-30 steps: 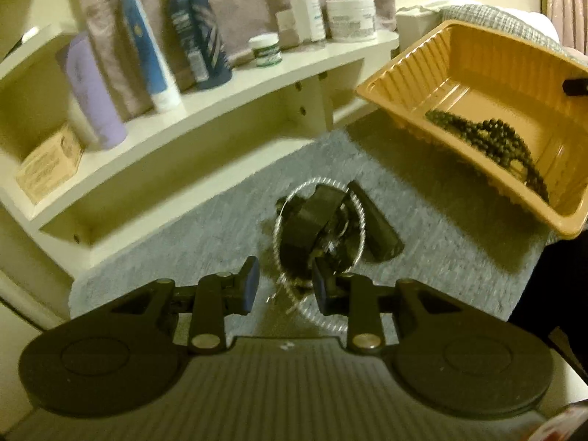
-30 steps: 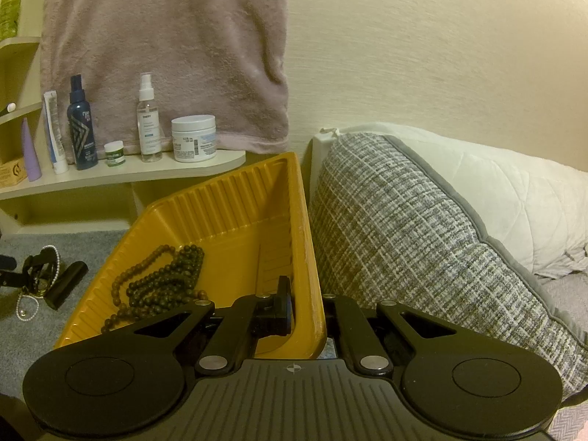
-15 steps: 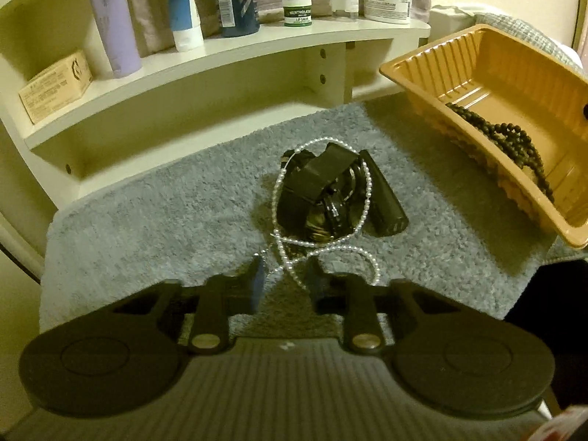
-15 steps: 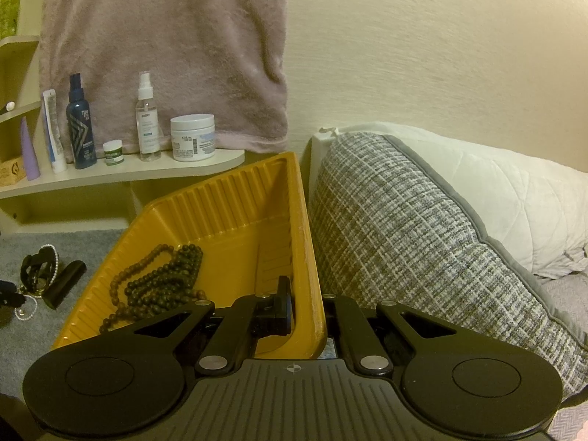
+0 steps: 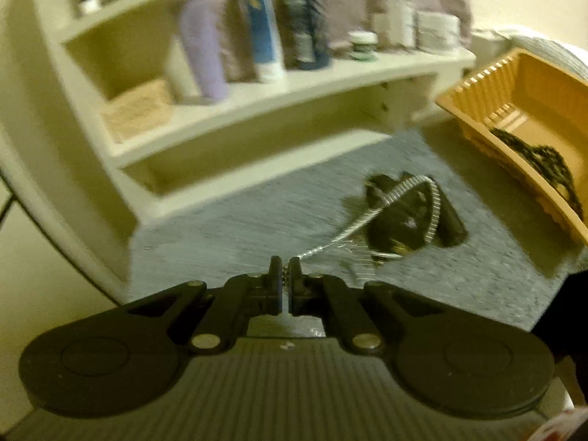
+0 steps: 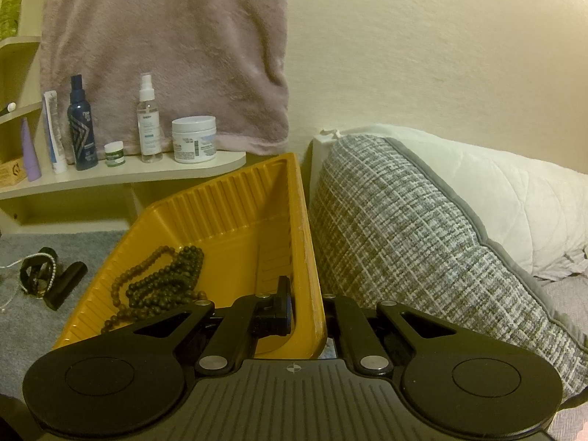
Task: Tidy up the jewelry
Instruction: 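Lift the pearl necklace with the left gripper and release it into the tray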
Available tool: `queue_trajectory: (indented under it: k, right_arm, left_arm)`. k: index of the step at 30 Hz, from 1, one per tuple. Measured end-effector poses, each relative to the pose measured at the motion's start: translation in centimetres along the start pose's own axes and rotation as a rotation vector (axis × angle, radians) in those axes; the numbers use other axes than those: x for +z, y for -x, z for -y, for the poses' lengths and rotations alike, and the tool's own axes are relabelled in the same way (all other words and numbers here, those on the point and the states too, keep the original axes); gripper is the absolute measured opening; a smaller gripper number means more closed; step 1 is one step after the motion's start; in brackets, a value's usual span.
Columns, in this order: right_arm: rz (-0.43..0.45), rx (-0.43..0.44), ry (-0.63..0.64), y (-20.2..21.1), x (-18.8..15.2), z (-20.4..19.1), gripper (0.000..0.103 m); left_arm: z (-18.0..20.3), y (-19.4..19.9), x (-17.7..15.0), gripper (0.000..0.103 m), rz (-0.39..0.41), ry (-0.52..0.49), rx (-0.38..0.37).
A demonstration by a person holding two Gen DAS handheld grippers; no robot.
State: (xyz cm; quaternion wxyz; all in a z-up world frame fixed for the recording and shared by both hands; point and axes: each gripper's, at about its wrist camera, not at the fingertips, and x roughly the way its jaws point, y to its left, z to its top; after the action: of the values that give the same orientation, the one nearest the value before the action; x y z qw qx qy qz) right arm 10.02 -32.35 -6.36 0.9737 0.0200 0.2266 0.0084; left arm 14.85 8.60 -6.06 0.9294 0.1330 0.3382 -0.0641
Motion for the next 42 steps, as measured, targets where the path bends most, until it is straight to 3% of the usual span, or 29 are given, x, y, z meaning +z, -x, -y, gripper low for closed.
queue_trajectory:
  k: [5,12,26,42]
  right_arm:
    - [0.000,0.000,0.001,0.0,0.0,0.0,0.004]
    - [0.001,0.002,0.002,0.0,0.1,0.0,0.004]
    - [0.004,0.003,0.003,0.1,0.3,-0.2,0.004]
    - [0.007,0.005,0.000,0.2,0.5,-0.4,0.004]
  left_arm:
    - [-2.1,1.3,0.6,0.002,0.031,0.021,0.075]
    - [-3.3,2.4,1.5,0.002,0.058,0.022,0.076]
    - [-2.7,5.6,5.8,0.002,0.151,-0.024,-0.034]
    - [3.5,8.7,11.8,0.002,0.280,-0.100,-0.219]
